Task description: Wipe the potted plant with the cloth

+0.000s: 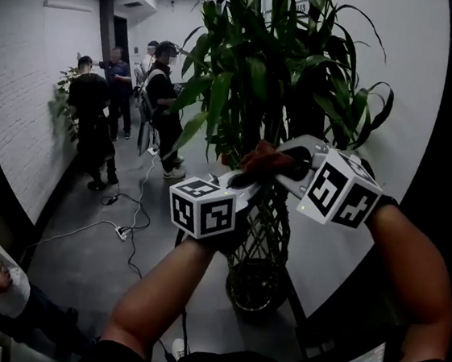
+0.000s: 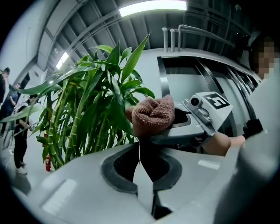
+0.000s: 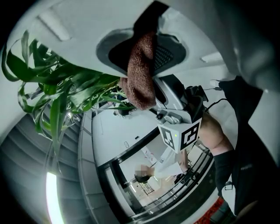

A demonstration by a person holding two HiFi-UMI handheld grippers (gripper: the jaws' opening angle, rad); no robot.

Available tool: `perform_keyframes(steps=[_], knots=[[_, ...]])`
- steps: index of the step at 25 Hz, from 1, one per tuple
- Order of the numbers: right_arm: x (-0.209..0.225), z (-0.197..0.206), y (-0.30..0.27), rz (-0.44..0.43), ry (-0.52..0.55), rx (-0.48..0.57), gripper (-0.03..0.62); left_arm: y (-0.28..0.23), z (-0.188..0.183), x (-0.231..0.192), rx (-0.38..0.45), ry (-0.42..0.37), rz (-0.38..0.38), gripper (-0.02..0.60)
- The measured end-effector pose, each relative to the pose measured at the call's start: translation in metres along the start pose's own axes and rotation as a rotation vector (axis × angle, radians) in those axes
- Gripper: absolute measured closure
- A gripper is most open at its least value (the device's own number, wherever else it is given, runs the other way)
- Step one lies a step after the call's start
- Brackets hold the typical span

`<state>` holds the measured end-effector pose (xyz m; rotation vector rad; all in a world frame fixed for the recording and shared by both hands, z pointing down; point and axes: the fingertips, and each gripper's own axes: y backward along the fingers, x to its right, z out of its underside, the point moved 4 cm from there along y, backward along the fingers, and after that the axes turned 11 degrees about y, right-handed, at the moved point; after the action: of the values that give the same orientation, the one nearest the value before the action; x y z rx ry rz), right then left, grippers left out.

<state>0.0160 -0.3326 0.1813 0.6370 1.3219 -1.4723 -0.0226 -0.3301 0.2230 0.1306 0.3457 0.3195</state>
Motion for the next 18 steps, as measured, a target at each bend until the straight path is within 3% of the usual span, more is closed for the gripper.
perform_keyframes(steps=[6, 11, 18], knots=[[-0.013, 0.003, 0.005, 0.037, -0.047, 0.023, 0.53, 0.017, 0.005, 0.015, -0.03, -0.034, -0.038, 0.537], [-0.036, 0.007, 0.008, 0.112, -0.242, 0.088, 0.531, 0.048, 0.019, 0.024, -0.056, -0.061, -0.077, 0.563], [-0.11, 0.004, 0.039, 0.166, -0.487, 0.192, 0.531, 0.129, 0.053, 0.032, -0.083, -0.028, -0.151, 0.565]])
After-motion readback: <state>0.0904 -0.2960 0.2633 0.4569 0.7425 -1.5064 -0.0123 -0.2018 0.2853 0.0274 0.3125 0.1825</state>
